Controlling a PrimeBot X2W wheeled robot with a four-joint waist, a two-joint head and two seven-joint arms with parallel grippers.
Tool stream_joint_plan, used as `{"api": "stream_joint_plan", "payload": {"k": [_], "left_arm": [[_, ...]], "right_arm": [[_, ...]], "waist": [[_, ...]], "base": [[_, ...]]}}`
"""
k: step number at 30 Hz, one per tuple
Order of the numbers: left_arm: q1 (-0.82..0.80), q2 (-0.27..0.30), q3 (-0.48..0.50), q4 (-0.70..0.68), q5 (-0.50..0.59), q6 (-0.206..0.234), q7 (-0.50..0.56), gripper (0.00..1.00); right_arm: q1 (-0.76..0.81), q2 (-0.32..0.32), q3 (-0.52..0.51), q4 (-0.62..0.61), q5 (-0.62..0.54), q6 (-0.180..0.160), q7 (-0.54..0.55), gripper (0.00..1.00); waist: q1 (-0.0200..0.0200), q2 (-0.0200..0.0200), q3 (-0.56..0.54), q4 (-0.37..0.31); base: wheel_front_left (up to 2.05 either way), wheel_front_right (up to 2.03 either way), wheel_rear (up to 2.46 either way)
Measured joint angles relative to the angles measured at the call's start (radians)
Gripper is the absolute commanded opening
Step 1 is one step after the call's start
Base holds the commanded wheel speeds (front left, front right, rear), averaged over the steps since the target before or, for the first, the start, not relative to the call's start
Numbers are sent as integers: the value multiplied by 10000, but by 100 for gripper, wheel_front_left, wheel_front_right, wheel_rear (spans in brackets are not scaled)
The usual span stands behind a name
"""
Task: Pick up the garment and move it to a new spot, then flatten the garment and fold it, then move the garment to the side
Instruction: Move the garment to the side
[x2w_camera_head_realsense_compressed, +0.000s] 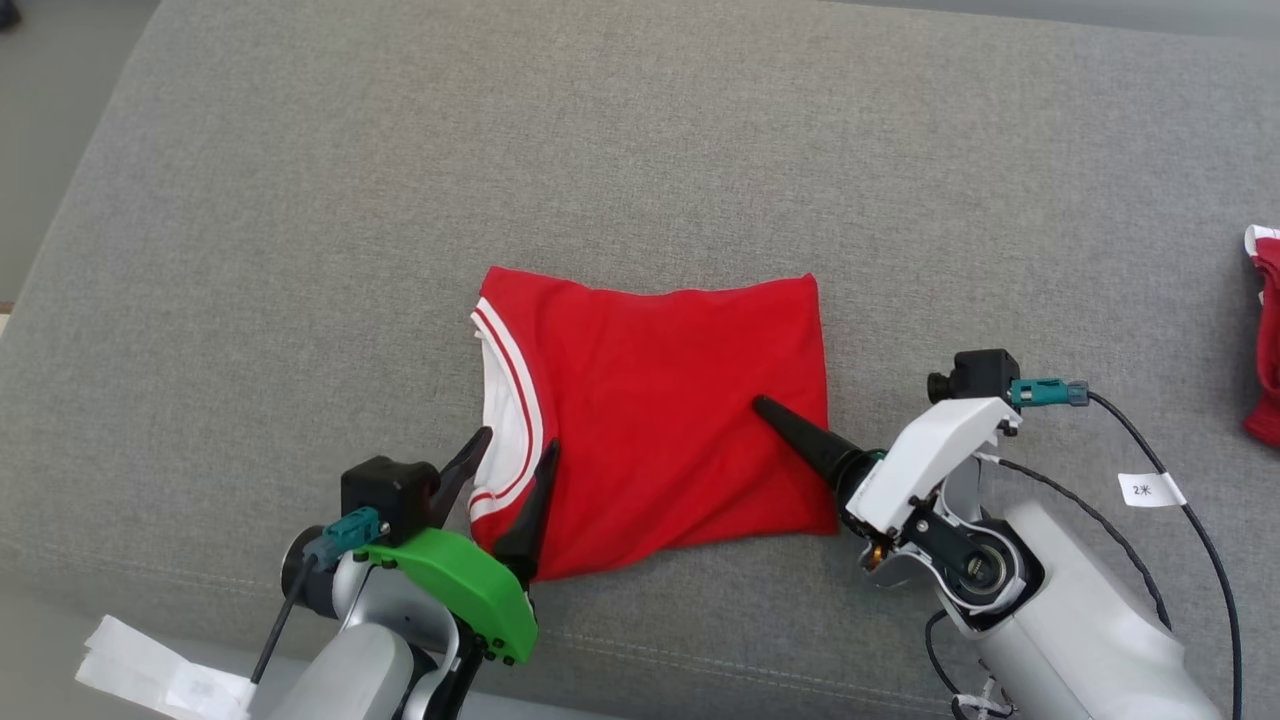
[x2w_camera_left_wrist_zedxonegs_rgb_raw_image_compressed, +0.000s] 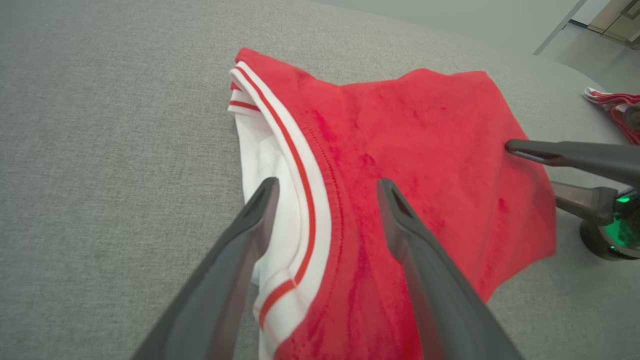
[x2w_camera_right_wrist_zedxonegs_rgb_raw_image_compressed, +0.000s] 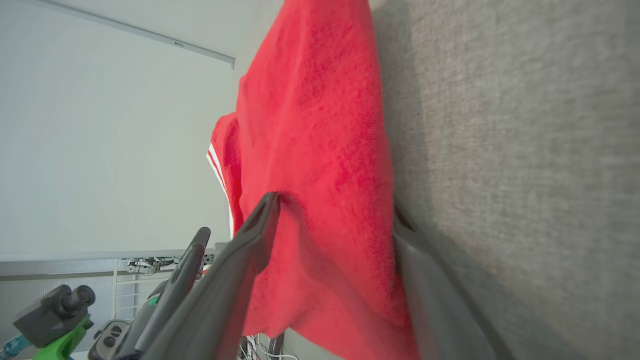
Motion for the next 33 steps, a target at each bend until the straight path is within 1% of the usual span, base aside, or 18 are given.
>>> {"api": "stream_joint_plan", "payload": {"k": [1, 2, 5, 8, 12, 17, 19, 23, 24, 26, 28, 29, 30, 32, 33], "left_arm": [[0, -10, -2, 31, 0, -12, 0, 100], [-1, -21, 0, 56, 0, -44, -12, 100], [-2, -63, 58, 105, -19, -46, -123, 100], [-2, -61, 127, 130, -29, -46, -188, 100], [-1, -52, 215, 278, -44, -44, -284, 100], [0, -58, 282, 341, -71, -44, -453, 100], [0, -59, 314, 360, -73, -42, -483, 100], [1, -65, 343, 378, -75, -42, -525, 100], [1, -67, 337, 378, -75, -42, -527, 100], [6, -61, 374, 382, -77, -38, -585, 100], [7, -27, 422, 385, -94, -29, -614, 100], [9, -15, 416, 395, -96, -29, -614, 100], [14, 0, 420, 401, -96, -27, -616, 100], [20, 27, 418, 401, -96, 17, -616, 100], [25, 46, 420, 401, -96, 17, -617, 100]], "right_arm": [[-4, -10, -61, 12, 17, 2, 21, 16], [-4, -13, -128, 25, 56, 17, 21, 0], [-43, -6, -267, 27, 401, 130, 127, 0], [-69, -19, -274, 27, 426, 138, 192, 0], [-283, -297, -58, 0, 253, 255, 499, 0], [-1097, -1068, 251, -476, -420, 270, 928, 0], [-1562, -1392, 238, -769, -650, 284, 1070, 0], [-2285, -1985, -12, -1187, -744, 270, 1436, 0], [-2342, -2211, -121, -1198, -757, 209, 1534, 0], [-2362, -2688, -366, -1145, -769, -21, 1712, 0], [-2363, -3076, -393, -1026, -838, -196, 2021, 0], [-2352, -3219, -395, -984, -855, -201, 2150, 0], [-2346, -3333, -500, -988, -819, -328, 2266, 0], [-2345, -3459, -504, -1009, -819, -466, 2470, 0], [-2335, -3559, -504, -1011, -821, -476, 2564, 0]], "waist": [[0, 0, -10, 44], [0, 0, -19, 88], [0, 0, -60, 186], [0, 0, -93, 207], [0, 0, -164, 177], [0, 0, -291, 32], [0, 0, -348, -35], [0, 0, -434, -186], [0, 0, -460, -214], [0, 0, -499, -272], [0, 1, -526, -353], [0, 0, -541, -392], [0, 0, -575, -477], [0, 0, -602, -574], [0, 0, -615, -625]], "base": [[0, 0, 0], [0, 0, 0], [0, 0, 0], [0, 0, 0], [0, 0, 0], [0, 0, 0], [0, 0, 0], [0, 0, 0], [0, 0, 0], [0, 0, 0], [0, 0, 0], [0, 0, 0], [0, 0, 0], [0, 0, 0], [0, 0, 0]]}}
